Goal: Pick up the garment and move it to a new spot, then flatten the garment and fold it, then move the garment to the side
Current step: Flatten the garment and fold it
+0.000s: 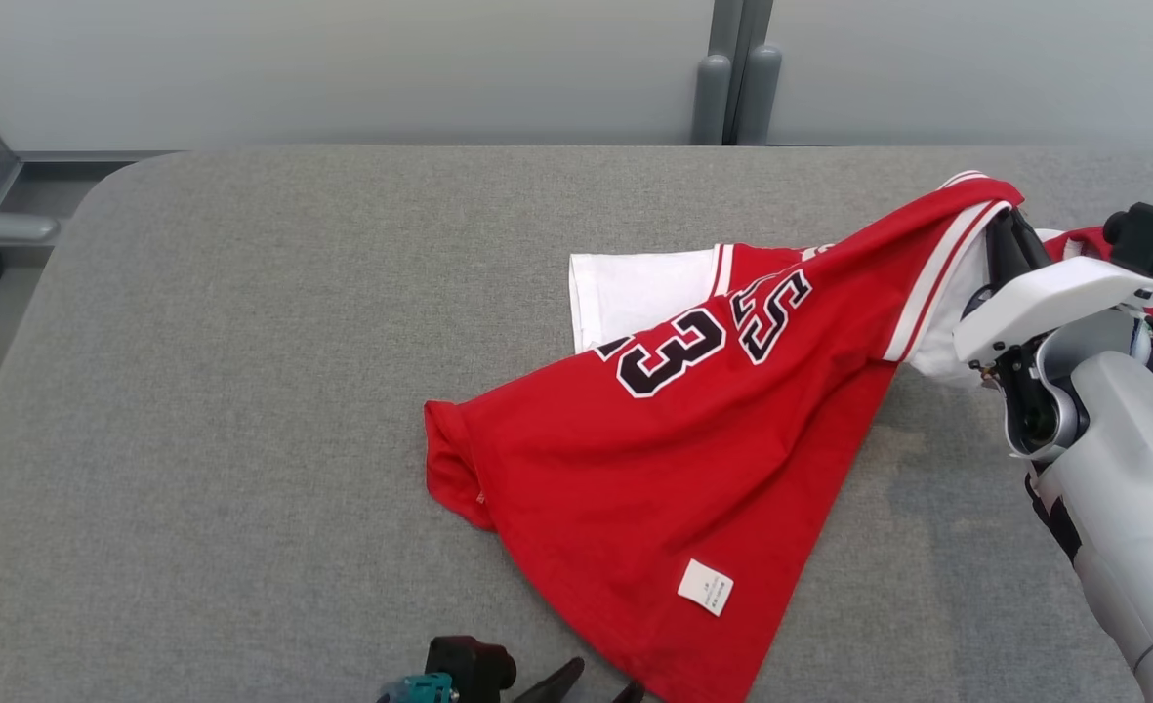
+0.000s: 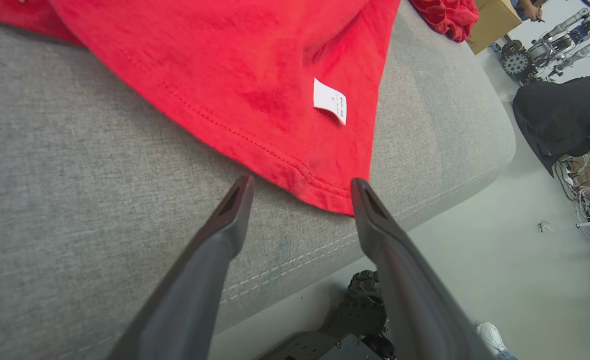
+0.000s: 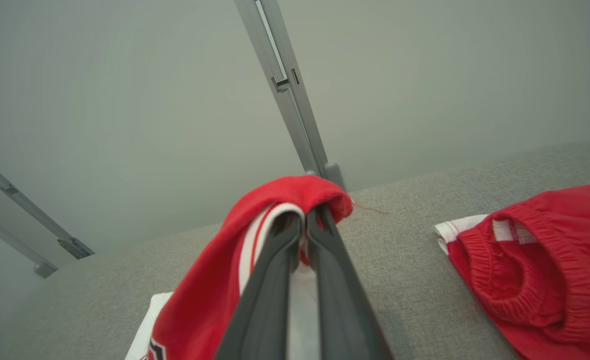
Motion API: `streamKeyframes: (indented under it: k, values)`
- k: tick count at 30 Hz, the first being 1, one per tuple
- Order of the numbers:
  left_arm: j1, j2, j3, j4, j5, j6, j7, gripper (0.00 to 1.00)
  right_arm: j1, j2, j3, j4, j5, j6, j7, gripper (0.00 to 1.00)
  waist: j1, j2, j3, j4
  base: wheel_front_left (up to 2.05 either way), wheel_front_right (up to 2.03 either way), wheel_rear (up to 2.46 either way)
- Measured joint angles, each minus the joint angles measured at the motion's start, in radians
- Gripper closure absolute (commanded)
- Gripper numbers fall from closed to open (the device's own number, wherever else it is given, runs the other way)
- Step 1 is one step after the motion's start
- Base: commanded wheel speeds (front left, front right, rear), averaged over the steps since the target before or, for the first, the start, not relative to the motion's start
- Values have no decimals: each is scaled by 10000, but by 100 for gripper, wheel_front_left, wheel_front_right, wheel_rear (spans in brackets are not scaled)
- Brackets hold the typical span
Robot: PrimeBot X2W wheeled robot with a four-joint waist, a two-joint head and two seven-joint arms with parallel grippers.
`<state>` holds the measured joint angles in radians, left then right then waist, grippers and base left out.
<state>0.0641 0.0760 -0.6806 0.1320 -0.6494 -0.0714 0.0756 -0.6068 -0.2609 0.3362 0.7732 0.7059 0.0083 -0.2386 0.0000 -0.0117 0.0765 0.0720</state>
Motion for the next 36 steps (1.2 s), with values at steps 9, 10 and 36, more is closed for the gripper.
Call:
streamKeyframes:
  k: [9, 10, 36]
  values:
    - [-12, -50, 4, 642, -836, -88, 525, 0, -2, 267, 38, 165, -2, 136, -44, 100, 0, 0, -30, -162, 0, 0, 0]
    - [-25, -56, 6, 742, -840, -88, 562, 0, -7, 320, 48, 171, -2, 138, -46, 100, 0, 0, -32, -194, 0, 0, 0]
    - [-1313, -228, -692, 1482, -1321, -245, 109, 100, -408, 504, -67, 451, -205, 353, -90, 100, 0, 0, 416, -749, 0, 0, 0]
